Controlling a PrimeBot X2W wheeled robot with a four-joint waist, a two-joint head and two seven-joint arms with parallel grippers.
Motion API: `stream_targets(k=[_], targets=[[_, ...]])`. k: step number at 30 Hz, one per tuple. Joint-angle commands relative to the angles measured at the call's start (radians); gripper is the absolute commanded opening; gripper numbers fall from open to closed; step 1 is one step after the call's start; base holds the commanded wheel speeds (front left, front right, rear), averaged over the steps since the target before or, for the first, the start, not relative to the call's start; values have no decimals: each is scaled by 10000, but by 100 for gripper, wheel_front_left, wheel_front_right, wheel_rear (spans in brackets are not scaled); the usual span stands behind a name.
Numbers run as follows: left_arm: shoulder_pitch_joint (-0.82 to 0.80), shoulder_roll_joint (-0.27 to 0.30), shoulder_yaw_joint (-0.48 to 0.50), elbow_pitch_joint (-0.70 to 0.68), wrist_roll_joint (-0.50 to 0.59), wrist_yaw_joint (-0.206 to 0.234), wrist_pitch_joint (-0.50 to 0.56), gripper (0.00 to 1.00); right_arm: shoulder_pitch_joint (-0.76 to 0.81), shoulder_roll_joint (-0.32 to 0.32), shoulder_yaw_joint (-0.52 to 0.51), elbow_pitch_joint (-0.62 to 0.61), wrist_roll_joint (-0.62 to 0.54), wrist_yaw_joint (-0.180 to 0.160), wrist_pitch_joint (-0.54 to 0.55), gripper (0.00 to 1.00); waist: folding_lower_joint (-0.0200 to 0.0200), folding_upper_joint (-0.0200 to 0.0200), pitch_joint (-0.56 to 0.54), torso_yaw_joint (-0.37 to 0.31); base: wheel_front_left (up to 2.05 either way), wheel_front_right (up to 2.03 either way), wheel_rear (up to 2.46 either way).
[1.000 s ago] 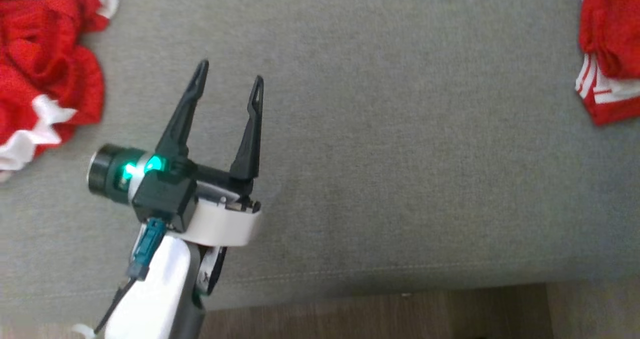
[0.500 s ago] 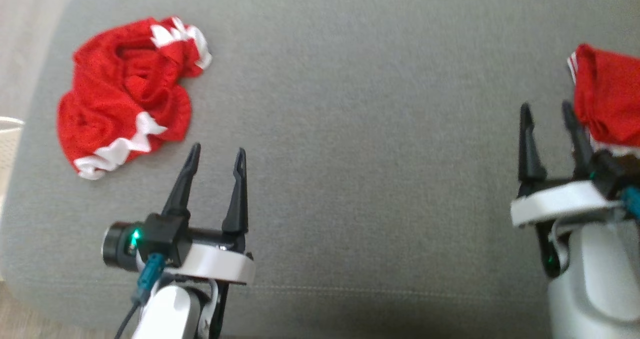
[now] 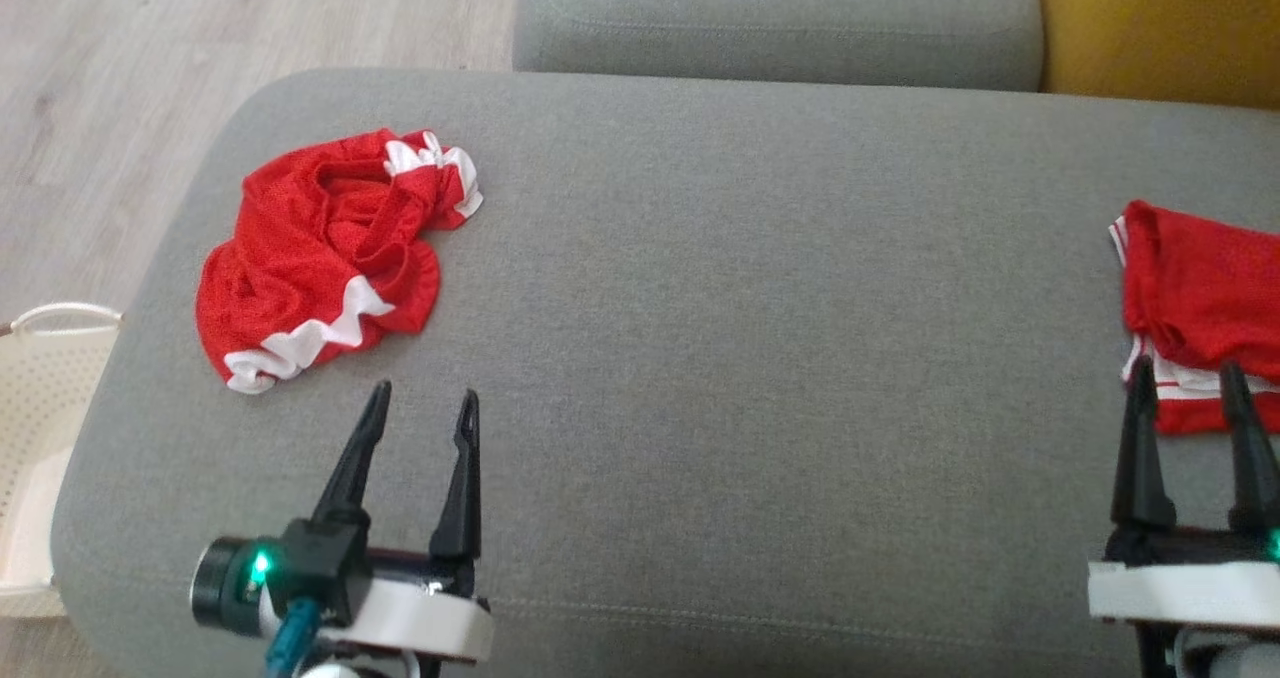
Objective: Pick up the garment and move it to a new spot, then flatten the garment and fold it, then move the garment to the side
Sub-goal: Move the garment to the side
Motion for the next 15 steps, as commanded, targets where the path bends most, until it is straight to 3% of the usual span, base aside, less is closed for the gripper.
stream_targets(k=[1, 15], targets=[[-215, -46, 351, -376, 178, -77, -51, 100, -122, -28, 296, -513, 187, 60, -111, 100, 1, -1, -65, -73, 0, 0, 0], [77, 57, 286, -430, 706, 29, -51, 100, 360, -23, 484, -615, 396, 60, -112, 100, 1, -1, -164, -374, 0, 0, 0]])
